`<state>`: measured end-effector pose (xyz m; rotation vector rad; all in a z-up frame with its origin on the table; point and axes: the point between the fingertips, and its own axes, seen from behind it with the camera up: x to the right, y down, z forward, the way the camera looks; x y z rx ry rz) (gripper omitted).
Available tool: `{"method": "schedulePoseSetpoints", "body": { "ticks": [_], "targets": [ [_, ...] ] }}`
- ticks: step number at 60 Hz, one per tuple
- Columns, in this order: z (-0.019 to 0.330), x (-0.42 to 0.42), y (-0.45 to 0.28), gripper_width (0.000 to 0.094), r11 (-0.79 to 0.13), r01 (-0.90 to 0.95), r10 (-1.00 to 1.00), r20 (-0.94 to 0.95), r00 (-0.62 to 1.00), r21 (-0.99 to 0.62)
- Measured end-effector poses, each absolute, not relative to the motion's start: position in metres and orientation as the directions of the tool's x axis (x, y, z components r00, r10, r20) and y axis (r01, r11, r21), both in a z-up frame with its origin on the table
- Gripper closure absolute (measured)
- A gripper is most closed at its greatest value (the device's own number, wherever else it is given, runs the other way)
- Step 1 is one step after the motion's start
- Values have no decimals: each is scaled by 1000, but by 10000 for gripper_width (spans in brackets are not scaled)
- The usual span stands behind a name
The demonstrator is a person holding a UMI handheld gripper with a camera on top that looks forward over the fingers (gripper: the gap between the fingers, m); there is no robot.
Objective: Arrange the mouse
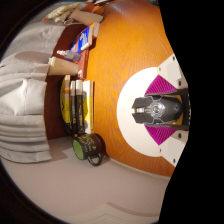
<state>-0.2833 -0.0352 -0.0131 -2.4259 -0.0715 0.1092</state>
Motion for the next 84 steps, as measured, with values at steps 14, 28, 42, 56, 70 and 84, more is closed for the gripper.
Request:
{"method": "schedulePoseSetpoints", "body": {
  "ticks": [14, 28, 42, 56, 70, 84],
  "targets": [
    [10, -277, -38, 60, -767, -11, 75, -107, 991, -642],
    [106, -202, -49, 64, -686, -15, 93, -109, 990, -727],
    [165, -80, -90, 75, -630, -16, 72, -79, 994, -777],
    [178, 10, -146, 79, -621, -4, 68, -59, 996, -784],
    [174, 62, -178, 79, -623, -16, 39, -52, 998, -782],
    [162, 84, -191, 79, -632, -26, 6, -38, 999, -774]
  ]
}}
